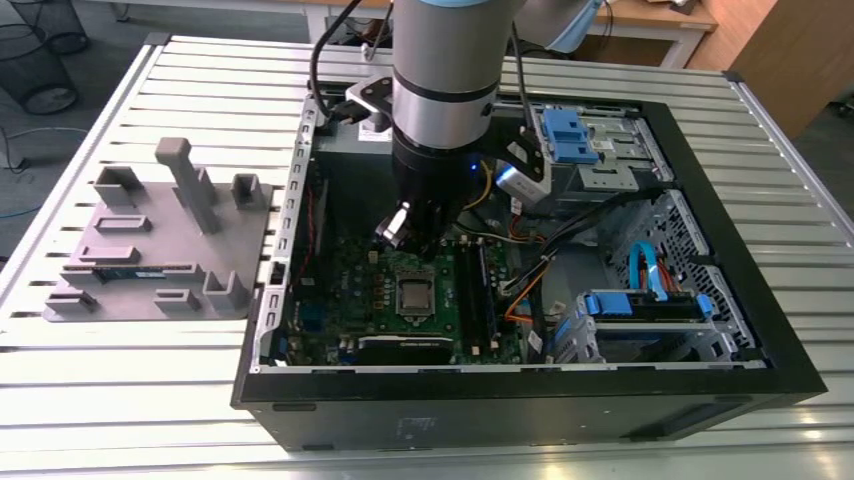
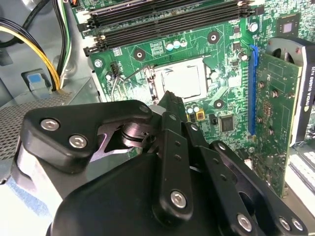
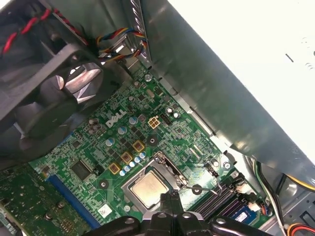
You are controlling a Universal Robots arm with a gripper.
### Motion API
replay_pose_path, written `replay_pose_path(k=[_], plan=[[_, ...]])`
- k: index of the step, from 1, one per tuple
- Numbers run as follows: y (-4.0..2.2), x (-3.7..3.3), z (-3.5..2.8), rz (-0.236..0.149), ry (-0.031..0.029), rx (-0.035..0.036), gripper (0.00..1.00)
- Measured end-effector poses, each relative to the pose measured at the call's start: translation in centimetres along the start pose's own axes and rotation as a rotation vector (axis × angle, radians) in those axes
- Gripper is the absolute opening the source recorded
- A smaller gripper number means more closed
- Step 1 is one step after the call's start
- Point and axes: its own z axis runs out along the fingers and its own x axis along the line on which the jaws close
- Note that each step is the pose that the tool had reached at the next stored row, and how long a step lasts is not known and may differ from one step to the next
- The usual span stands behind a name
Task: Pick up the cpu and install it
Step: 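Install the first cpu locking lever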
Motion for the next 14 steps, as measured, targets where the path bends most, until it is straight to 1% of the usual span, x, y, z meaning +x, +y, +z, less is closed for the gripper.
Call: replay_pose_path(k=[2, 5, 6, 9, 12, 14], plan=[[-0.01, 0.00, -0.32, 0.000, -0.0003, -0.0001, 0.11], [-0.02, 0.00, -0.99, 0.000, -0.0009, -0.0005, 0.11], [-0.03, 0.00, -1.09, 0.000, -0.0008, -0.0005, 0.11], [-0.03, 0.01, -1.09, 0.000, -0.0030, -0.0025, 0.11], [0.00, -0.05, -1.03, 0.000, -0.0103, -0.0092, 0.11], [0.03, -0.18, -1.00, 0.000, -0.0111, -0.0099, 0.11]])
